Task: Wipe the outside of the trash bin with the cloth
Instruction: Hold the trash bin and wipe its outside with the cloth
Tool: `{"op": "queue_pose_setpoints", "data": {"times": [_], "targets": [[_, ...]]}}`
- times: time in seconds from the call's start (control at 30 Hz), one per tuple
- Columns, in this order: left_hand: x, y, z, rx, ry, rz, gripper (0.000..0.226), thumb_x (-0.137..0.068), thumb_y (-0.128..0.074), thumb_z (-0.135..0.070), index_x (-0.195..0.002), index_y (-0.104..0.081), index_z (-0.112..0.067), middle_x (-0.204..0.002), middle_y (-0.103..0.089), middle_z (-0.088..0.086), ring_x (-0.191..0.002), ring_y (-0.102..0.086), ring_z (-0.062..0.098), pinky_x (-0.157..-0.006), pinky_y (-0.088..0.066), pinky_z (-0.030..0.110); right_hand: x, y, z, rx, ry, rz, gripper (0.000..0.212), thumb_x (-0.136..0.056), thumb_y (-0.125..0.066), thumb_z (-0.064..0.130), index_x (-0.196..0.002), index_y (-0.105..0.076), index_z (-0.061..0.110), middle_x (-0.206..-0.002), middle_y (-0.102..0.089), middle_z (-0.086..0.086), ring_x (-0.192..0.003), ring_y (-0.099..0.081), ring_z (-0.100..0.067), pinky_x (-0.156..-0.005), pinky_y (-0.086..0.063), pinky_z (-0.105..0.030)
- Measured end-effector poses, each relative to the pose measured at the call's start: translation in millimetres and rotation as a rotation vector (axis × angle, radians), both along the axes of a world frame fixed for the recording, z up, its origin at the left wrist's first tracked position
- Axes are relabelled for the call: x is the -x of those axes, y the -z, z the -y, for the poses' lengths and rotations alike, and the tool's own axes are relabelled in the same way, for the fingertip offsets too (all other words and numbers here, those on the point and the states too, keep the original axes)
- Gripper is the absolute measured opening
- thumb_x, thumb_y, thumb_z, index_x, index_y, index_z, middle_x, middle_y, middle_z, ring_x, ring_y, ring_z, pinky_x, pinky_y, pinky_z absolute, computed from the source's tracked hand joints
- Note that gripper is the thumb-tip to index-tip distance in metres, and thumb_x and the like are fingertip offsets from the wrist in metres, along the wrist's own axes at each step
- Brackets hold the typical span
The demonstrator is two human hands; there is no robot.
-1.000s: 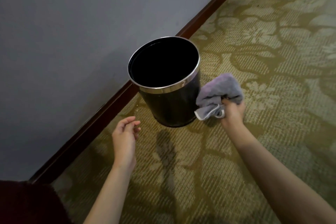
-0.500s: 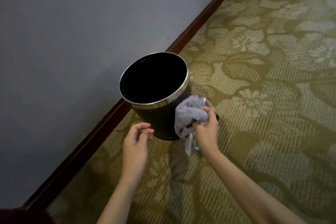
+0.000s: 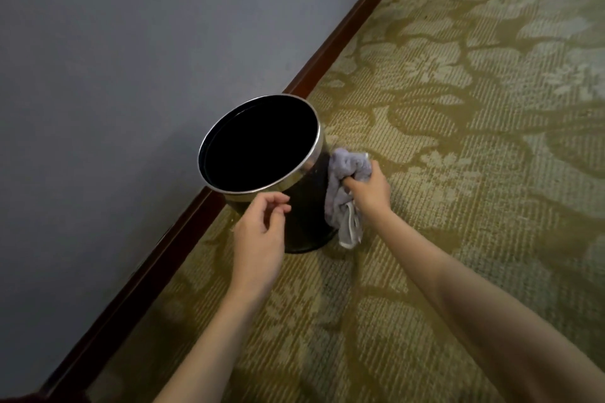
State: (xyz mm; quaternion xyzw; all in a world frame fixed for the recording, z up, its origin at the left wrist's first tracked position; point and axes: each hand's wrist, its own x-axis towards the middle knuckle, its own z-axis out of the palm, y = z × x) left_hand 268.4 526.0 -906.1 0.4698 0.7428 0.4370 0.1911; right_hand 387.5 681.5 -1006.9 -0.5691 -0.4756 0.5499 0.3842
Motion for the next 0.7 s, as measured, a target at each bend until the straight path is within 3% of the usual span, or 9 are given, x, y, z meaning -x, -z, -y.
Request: {"op": "queue_pose_setpoints", "data": {"times": [0.1, 0.17, 0.23, 0.33, 0.43, 0.57, 0.7], "targets": [[-3.6, -9.3, -22.2, -0.043, 0.059, -0.275, 0.015, -0.095, -0.048, -0.017, -0.098, -0.061, -0.024, -0.095, -0.059, -0.01, -0.094, -0.056, 0.005, -0.081, -0.048, 0.024, -3.9, 18.7, 9.7, 0.07, -0.019, 0.006, 0.042, -0.08, -0.069, 0.013, -0.12, -0.057, 0.014, -0.112, -0.066, -0.008, -0.102, -0.062, -0.025, -0.079, -0.043, -0.029], [-5.9, -15.9, -40.2, -0.028, 0.07, -0.464, 0.013, -0.094, -0.05, -0.018, -0.1, -0.061, -0.021, -0.097, -0.056, -0.007, -0.095, -0.053, 0.013, -0.084, -0.046, 0.037, -6.7, 28.4, 21.2, 0.082, -0.035, -0.037, 0.036, -0.08, -0.068, 0.014, -0.115, -0.06, 0.018, -0.108, -0.067, -0.006, -0.099, -0.062, -0.024, -0.08, -0.048, -0.034], [-7.3, -22.6, -57.0, 0.003, 0.056, -0.623, 0.014, -0.094, -0.052, -0.023, -0.103, -0.061, -0.021, -0.102, -0.056, -0.005, -0.098, -0.052, 0.017, -0.086, -0.04, 0.037, -12.7, 35.2, 28.3, 0.121, -0.032, -0.121, 0.018, -0.083, -0.065, 0.012, -0.099, -0.063, 0.019, -0.096, -0.069, -0.005, -0.094, -0.065, -0.026, -0.079, -0.054, -0.039], [-9.9, -31.0, -77.5, 0.067, 0.045, -0.782, 0.026, -0.094, -0.052, -0.031, -0.117, -0.06, -0.022, -0.113, -0.058, -0.001, -0.107, -0.051, 0.021, -0.089, -0.034, 0.038, -28.3, 33.4, 29.3, 0.201, -0.015, -0.323, 0.02, -0.083, -0.062, -0.004, -0.087, -0.063, 0.016, -0.083, -0.067, -0.006, -0.075, -0.067, -0.02, -0.06, -0.055, -0.028], [-13.0, -35.2, -95.1, 0.195, 0.045, -0.823, 0.036, -0.095, -0.049, -0.037, -0.126, -0.057, -0.021, -0.119, -0.059, 0.001, -0.113, -0.051, 0.024, -0.093, -0.034, 0.041, -46.9, 24.7, 24.2, 0.189, 0.01, -0.41, 0.021, -0.084, -0.06, -0.009, -0.091, -0.062, 0.01, -0.085, -0.065, -0.011, -0.077, -0.065, -0.022, -0.061, -0.052, -0.033], [-17.7, -34.5, -111.2, 0.241, 0.046, -0.83, 0.029, -0.095, -0.05, -0.034, -0.111, -0.066, -0.018, -0.108, -0.066, 0.001, -0.105, -0.056, 0.024, -0.09, -0.038, 0.043, -71.5, 11.2, 15.2, 0.078, 0.069, -0.385, 0.027, -0.082, -0.061, -0.011, -0.108, -0.061, -0.003, -0.096, -0.065, -0.015, -0.086, -0.064, -0.024, -0.072, -0.053, -0.038], [-17.8, -34.4, -115.6, 0.221, 0.094, -0.847, 0.02, -0.095, -0.051, -0.027, -0.094, -0.067, -0.013, -0.094, -0.065, 0.001, -0.096, -0.057, 0.023, -0.087, -0.04, 0.042, -85.8, 6.7, 16.1, 0.021, 0.057, -0.361, 0.034, -0.082, -0.061, -0.012, -0.107, -0.062, 0.011, -0.098, -0.069, -0.006, -0.091, -0.067, -0.021, -0.078, -0.054, -0.039]]}}
